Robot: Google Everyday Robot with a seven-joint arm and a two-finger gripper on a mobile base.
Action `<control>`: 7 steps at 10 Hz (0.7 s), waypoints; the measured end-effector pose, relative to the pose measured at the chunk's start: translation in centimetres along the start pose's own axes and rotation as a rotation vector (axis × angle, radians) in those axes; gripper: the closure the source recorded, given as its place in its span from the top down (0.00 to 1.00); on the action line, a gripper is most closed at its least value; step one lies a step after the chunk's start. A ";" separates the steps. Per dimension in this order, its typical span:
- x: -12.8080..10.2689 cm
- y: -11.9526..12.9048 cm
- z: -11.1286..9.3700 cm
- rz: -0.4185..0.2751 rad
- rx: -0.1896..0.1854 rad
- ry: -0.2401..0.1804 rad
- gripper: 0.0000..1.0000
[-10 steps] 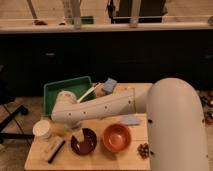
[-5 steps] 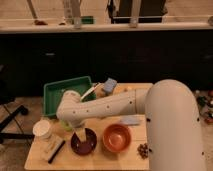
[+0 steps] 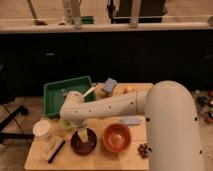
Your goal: Stack bowls on top of each other
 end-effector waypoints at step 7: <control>0.0 0.2 -0.7 -0.017 0.004 0.018 0.01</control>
